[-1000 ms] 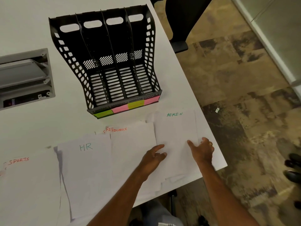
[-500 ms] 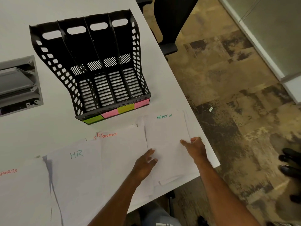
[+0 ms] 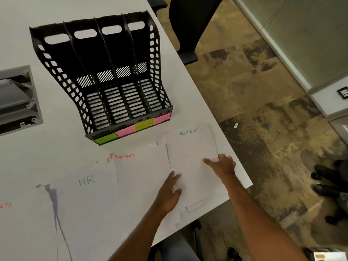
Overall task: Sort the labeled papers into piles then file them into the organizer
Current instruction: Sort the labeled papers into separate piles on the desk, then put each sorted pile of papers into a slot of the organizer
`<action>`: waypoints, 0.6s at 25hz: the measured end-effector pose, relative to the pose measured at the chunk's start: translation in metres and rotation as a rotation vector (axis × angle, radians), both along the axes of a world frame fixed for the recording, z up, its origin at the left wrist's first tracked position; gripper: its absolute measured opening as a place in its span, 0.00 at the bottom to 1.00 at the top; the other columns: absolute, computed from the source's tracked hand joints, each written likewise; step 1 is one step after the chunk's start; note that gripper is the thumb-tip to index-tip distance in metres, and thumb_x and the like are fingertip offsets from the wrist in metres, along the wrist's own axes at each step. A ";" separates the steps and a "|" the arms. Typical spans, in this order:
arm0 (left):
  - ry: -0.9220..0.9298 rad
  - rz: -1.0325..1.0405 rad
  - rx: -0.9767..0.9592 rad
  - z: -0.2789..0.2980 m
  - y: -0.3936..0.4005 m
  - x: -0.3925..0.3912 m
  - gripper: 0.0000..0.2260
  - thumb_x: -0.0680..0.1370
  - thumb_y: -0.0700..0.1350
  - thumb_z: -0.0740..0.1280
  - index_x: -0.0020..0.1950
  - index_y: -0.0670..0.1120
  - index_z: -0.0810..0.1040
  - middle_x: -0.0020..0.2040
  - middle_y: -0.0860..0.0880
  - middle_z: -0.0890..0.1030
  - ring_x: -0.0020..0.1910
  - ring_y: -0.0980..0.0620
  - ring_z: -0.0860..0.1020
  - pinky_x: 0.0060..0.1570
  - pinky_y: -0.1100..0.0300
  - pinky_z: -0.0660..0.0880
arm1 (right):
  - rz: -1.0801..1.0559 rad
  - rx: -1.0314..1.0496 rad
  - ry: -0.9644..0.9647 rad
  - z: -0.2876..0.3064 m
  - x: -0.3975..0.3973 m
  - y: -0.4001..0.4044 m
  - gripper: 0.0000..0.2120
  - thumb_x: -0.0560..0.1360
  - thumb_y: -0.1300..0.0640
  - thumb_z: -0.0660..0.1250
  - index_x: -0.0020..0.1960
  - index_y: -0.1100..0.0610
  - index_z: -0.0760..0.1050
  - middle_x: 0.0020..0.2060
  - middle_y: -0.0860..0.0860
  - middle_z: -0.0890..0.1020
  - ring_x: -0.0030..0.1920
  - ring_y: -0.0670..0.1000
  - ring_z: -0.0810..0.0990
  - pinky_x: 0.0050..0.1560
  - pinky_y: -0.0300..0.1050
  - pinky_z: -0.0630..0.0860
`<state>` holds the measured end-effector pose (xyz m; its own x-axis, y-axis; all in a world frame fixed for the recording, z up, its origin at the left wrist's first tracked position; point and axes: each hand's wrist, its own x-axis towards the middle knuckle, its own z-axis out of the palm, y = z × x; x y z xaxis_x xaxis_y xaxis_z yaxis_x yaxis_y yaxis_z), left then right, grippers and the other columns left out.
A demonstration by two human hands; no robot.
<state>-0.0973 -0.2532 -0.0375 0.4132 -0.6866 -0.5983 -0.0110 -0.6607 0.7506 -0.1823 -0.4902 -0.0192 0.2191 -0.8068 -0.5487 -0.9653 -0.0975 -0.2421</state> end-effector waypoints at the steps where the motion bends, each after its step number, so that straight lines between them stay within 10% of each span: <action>1: -0.008 -0.004 -0.009 -0.004 0.002 -0.001 0.23 0.83 0.45 0.64 0.78 0.54 0.64 0.81 0.56 0.57 0.78 0.54 0.62 0.76 0.56 0.61 | 0.018 -0.023 0.011 -0.001 0.001 0.000 0.42 0.67 0.32 0.73 0.69 0.59 0.72 0.65 0.61 0.73 0.67 0.63 0.70 0.61 0.56 0.72; 10: 0.001 0.155 -0.092 -0.001 0.006 -0.002 0.21 0.82 0.36 0.62 0.71 0.57 0.73 0.74 0.57 0.71 0.71 0.56 0.71 0.74 0.58 0.66 | -0.205 0.435 -0.326 0.009 -0.001 -0.018 0.16 0.67 0.51 0.81 0.50 0.51 0.78 0.53 0.52 0.85 0.48 0.52 0.83 0.55 0.51 0.79; 15: -0.097 0.377 -0.001 0.002 0.004 0.001 0.14 0.82 0.38 0.63 0.60 0.55 0.80 0.61 0.55 0.80 0.60 0.56 0.78 0.65 0.62 0.73 | 0.026 -0.049 -0.329 0.033 -0.003 -0.030 0.21 0.74 0.47 0.75 0.60 0.59 0.81 0.53 0.53 0.85 0.55 0.57 0.84 0.58 0.54 0.80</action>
<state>-0.0964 -0.2495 -0.0359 0.6911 -0.4763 -0.5436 0.1613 -0.6314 0.7585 -0.1853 -0.5204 0.0139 0.3991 -0.8222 -0.4059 -0.8332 -0.1403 -0.5348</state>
